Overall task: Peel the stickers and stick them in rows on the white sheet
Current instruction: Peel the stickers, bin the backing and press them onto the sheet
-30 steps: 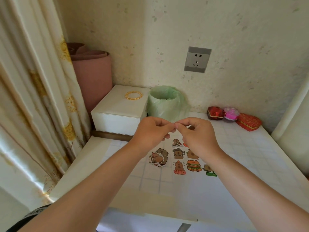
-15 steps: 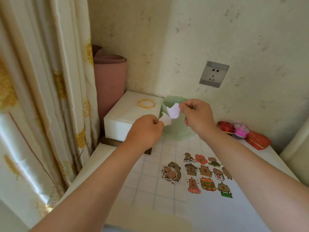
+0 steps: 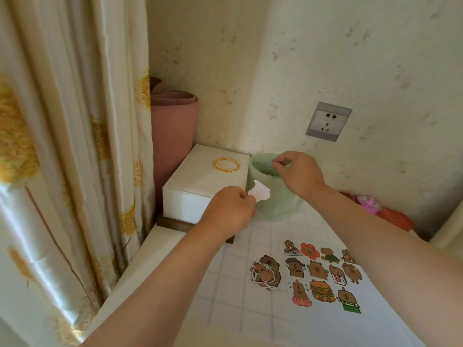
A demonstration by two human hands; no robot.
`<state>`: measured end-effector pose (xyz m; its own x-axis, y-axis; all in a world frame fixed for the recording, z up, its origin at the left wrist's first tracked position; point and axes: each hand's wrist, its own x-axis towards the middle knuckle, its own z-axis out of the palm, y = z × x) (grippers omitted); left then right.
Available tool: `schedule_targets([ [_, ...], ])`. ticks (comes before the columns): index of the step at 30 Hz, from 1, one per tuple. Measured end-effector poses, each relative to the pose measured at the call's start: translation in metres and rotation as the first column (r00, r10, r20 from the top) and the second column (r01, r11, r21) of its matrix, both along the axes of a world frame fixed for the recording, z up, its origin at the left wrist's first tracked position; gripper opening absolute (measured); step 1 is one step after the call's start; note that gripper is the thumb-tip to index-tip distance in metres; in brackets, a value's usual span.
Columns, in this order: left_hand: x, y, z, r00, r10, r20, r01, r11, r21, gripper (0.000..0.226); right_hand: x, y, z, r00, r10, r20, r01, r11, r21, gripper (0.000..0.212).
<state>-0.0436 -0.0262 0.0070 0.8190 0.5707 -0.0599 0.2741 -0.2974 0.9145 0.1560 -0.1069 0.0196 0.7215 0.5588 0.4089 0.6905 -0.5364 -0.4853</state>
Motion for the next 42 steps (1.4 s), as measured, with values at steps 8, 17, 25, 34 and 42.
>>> schedule_targets([
  [8,0.008,-0.028,0.004,0.999,-0.048,-0.024,0.038,0.951,-0.306,0.019,-0.066,-0.086,-0.003,0.915,0.372,0.158,-0.378,0.926,0.011,0.025],
  [17,0.023,-0.065,-0.003,0.976,-0.194,-0.098,0.119,0.856,-0.503,0.013,-0.069,-0.135,-0.029,0.905,0.341,0.253,-0.348,0.937,-0.02,0.001],
  [25,0.033,-0.077,-0.008,0.943,-0.322,-0.078,0.174,0.68,-0.712,0.023,-0.061,-0.153,-0.037,0.933,0.276,0.229,-0.279,0.96,-0.023,0.005],
  [34,0.045,-0.086,-0.023,0.997,-0.041,0.065,0.03,0.985,0.17,0.008,-0.06,-0.165,-0.03,0.757,0.21,-0.619,-0.102,0.973,0.206,0.008],
  [42,0.053,-0.097,-0.027,0.964,-0.261,0.047,0.24,0.934,0.264,0.012,-0.057,-0.177,-0.03,0.748,0.17,-0.641,-0.111,0.985,0.131,0.006],
])
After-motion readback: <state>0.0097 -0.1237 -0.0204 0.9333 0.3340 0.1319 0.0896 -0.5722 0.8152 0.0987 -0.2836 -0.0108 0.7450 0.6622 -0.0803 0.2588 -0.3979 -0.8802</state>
